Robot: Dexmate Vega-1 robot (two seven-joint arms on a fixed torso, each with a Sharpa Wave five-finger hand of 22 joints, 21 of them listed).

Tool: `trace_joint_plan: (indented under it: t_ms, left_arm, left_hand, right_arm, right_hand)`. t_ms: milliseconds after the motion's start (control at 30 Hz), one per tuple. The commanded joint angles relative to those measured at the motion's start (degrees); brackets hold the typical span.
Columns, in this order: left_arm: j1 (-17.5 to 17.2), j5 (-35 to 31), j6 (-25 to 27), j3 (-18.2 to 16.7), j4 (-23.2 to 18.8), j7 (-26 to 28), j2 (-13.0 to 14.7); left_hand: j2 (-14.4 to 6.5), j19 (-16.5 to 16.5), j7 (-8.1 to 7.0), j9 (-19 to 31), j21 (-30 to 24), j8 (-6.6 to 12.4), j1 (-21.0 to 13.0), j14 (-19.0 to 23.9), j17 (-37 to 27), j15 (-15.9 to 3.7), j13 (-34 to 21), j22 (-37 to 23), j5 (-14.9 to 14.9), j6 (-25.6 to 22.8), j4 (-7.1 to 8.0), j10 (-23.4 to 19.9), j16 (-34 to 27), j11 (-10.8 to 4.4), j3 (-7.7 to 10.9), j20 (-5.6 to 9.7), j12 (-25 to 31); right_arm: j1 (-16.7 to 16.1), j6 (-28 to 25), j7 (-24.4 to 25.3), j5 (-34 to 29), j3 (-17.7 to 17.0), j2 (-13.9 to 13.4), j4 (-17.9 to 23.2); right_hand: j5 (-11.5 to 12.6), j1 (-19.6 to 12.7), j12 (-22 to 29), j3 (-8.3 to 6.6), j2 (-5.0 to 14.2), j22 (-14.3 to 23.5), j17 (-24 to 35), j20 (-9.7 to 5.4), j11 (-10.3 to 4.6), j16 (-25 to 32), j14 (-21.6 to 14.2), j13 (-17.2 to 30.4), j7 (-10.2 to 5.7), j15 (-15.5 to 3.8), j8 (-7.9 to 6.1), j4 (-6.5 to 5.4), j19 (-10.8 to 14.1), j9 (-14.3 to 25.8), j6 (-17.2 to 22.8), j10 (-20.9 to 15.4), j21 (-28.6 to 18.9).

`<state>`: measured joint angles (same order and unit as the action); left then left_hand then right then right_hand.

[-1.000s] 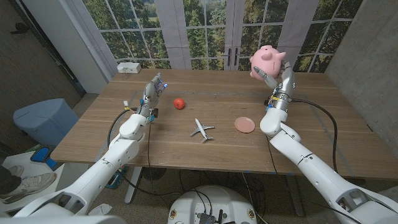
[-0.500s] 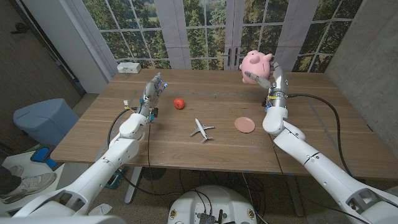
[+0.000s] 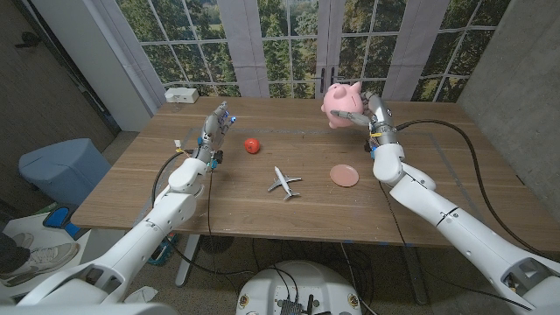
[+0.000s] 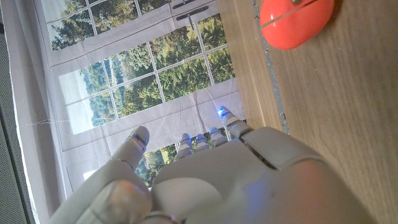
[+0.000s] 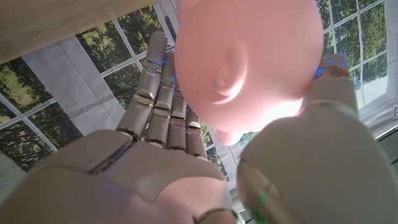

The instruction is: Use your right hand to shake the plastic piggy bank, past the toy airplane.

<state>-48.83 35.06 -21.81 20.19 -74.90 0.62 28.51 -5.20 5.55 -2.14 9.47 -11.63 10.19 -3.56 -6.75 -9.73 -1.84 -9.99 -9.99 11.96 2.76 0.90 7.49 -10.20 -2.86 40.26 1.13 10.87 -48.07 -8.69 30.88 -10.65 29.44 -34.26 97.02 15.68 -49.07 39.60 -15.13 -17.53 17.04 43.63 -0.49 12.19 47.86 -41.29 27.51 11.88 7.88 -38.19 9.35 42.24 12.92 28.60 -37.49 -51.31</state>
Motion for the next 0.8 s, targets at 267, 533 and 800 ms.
trace_joint_plan:
  t_ms: [267, 533, 800]
  left_arm:
    - [1.2, -0.1, 0.2, 0.3, 1.5, -0.6, -0.4]
    - [1.1, 0.0, 0.1, 0.2, 1.5, -0.5, -0.4]
    - [1.0, 0.1, 0.0, 0.1, 1.6, -0.5, -0.3]
  left_hand:
    - [-2.5, 0.4, 0.14, 0.3, 0.2, 0.11, 0.7, 0.2, -0.1, -1.47, -0.2, -0.1, -0.2, -0.1, -0.5, 0.0, 0.0, -0.02, 0.11, 0.01, 0.0]
    - [-2.5, 0.4, 0.15, 0.3, 0.2, 0.12, 0.7, 0.2, -0.1, -1.52, -0.2, -0.1, -0.2, -0.1, -0.58, 0.0, 0.0, -0.09, 0.11, 0.02, 0.0]
    - [-2.5, 0.4, 0.11, 0.3, 0.2, 0.12, 0.8, 0.2, -0.1, -1.56, -0.2, -0.1, -0.2, -0.1, -0.63, 0.1, 0.0, -0.03, 0.11, 0.03, 0.0]
  right_arm:
    - [2.2, -3.8, -6.3, 0.2, 2.4, -2.3, 1.7]
    - [2.0, -2.4, -2.7, -0.9, 2.2, -1.1, 0.5]
    - [1.1, 2.1, 6.9, -3.3, 1.2, 2.0, -2.7]
  right_hand:
    - [-0.1, -20.1, -0.2, -13.27, 20.91, -0.6, 25.5, -5.06, -15.57, -0.5, -17.0, 17.5, -10.27, -20.46, -0.04, 0.21, -4.6, 4.1, 24.6, -22.2, -0.9]
    - [-0.3, -20.1, -0.5, -13.51, 21.02, -1.2, 25.5, -5.11, -15.78, -0.8, -17.2, 17.5, -10.49, -20.5, 0.03, 0.2, -5.0, 4.2, 24.4, -22.2, -1.2]
    - [-0.6, -20.0, -0.8, -13.71, 21.0, -1.8, 25.6, -5.15, -15.87, -1.2, -17.1, 17.4, -10.63, -20.53, 0.07, 0.23, -5.1, 4.2, 24.4, -22.3, -1.7]
